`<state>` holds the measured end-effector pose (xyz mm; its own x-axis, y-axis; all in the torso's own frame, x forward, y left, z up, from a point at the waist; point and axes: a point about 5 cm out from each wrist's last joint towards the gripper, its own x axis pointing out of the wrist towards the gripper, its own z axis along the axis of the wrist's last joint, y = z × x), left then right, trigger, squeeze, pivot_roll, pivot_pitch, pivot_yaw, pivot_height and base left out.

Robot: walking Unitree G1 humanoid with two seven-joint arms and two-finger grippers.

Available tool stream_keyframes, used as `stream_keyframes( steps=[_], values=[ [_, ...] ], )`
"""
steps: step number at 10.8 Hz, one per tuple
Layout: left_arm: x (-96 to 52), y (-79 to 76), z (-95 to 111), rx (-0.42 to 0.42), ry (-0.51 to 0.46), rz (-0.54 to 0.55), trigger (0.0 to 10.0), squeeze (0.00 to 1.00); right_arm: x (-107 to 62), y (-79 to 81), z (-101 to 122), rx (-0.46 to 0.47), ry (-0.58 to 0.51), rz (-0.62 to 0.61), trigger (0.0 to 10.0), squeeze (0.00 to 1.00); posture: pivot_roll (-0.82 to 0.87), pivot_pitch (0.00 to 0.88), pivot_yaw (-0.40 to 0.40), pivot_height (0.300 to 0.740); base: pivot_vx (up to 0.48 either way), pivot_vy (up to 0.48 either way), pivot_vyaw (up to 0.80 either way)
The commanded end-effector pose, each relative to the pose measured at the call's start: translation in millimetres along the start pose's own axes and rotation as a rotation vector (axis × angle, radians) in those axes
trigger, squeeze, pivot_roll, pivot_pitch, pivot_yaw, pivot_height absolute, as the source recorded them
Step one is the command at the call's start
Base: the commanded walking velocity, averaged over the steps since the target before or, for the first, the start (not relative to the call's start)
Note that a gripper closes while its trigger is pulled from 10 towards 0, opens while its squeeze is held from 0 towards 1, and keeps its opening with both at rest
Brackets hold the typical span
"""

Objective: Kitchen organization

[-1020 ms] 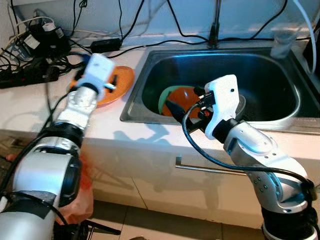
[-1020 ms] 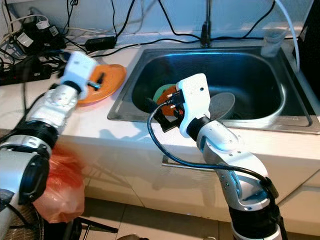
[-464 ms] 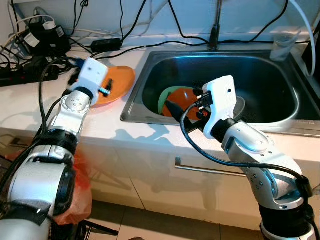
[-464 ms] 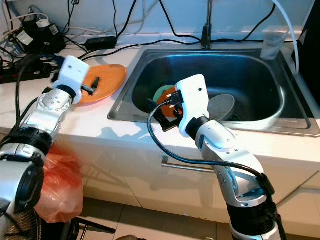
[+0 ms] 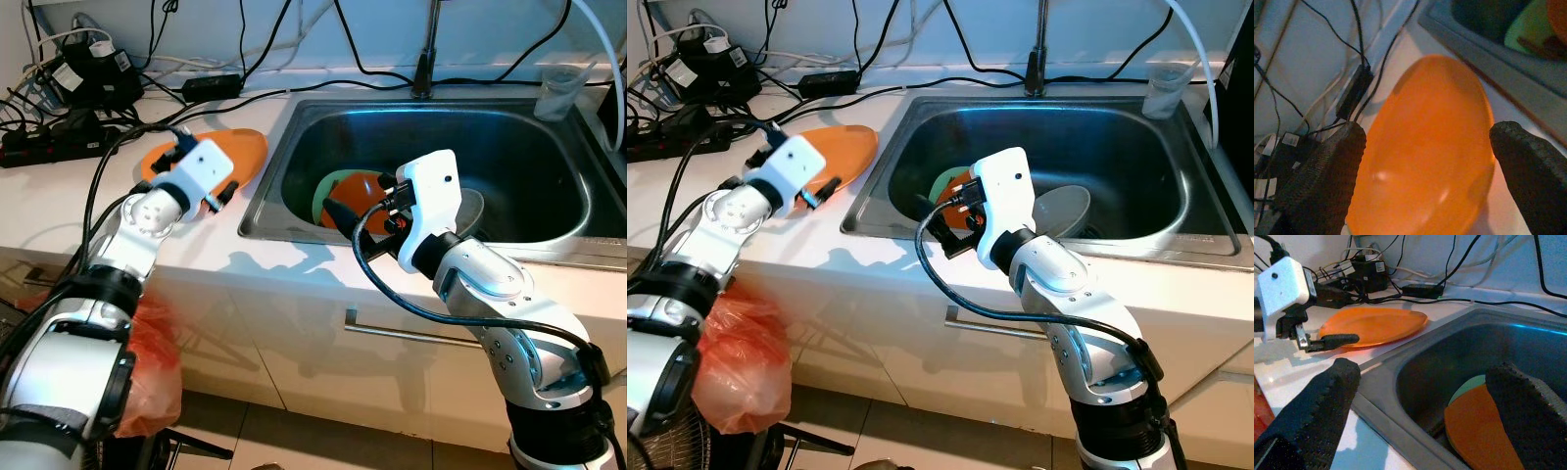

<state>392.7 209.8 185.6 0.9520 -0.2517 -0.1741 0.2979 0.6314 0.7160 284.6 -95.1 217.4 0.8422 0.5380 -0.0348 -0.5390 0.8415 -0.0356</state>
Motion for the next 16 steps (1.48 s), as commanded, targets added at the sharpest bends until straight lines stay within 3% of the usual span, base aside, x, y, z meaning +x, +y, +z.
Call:
stream_keyframes(
  steps=[1,8,12,16],
  values=[
    [-3.4,-0.3,-4.6,0.038,0.007,-0.027,10.0,0.00,-0.5,1.8,1.9,-0.004,-0.016,0.010,10.0,0.00,-0.01,0.020,0.137,0.740,0.000,0.000,0.00],
    [-6.6,-9.1,-21.2,0.101,0.065,-0.058,10.0,0.00,-3.6,2.3,1.3,-0.003,-0.009,0.017,10.0,0.00,-0.02,0.032,0.126,0.740,0.000,0.000,0.00],
    [-4.6,-6.8,-25.1,0.196,0.119,-0.058,10.0,0.00,-8.3,2.1,0.9,-0.001,0.000,0.013,10.0,0.00,-0.03,0.051,0.117,0.740,0.000,0.000,0.00],
    [-4.8,-17.7,-34.9,0.261,0.169,-0.065,10.0,0.00,-19.1,3.5,-1.1,0.000,0.031,0.017,10.0,0.00,-0.07,0.092,0.089,0.740,0.000,0.000,0.00]
  ],
)
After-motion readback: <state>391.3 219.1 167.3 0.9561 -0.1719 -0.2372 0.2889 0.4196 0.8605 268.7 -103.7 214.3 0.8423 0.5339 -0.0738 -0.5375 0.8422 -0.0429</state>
